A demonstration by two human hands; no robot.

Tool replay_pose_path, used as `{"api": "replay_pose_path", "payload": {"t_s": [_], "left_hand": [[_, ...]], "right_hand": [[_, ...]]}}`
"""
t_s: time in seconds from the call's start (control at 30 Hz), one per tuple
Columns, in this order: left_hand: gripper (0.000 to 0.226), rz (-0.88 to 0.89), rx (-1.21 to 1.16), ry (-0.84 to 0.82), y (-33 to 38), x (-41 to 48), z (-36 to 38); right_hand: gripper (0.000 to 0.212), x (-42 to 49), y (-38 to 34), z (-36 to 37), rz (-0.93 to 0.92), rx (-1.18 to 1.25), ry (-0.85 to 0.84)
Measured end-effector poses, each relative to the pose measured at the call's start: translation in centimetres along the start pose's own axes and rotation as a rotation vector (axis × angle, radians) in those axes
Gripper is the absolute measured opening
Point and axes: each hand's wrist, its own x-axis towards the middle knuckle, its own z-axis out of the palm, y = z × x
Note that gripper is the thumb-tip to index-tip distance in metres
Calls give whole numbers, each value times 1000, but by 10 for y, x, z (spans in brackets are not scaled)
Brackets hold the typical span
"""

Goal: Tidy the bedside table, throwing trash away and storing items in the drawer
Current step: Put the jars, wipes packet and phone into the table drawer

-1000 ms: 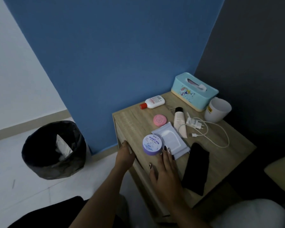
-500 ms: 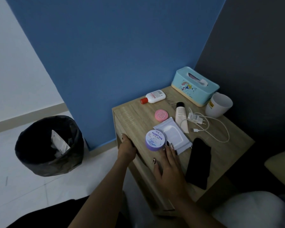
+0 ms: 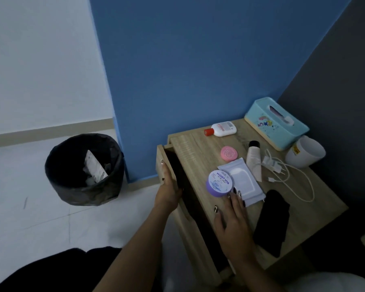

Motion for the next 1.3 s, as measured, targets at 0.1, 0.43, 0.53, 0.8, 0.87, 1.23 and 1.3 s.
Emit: {"api": "replay_pose_path", "payload": {"t_s": [0.1, 0.43, 0.53, 0.8, 0.87, 1.23, 1.3], "left_hand": [[108, -1, -48, 12, -5, -11, -12], [113, -3, 43, 7, -26, -33, -48], [111, -32, 76, -3, -33, -38, -56], [113, -29, 102, 23, -42, -47, -66], [113, -39, 102, 22, -45, -48, -69], [111, -56, 126, 56, -49, -50, -67], [103, -39, 114, 119, -50, -48, -66]], "right_hand": [[61, -2, -2, -3, 24, -19, -39], [50, 3, -4, -4, 1, -22, -46], [55, 3, -5, -2, -13, 1, -3], [56, 1, -5, -2, -11, 5, 22], [55, 2, -6, -3, -14, 11, 33], [59, 0, -7, -5, 7, 51, -6], [60, 0, -10, -10, 44, 138, 26]]}}
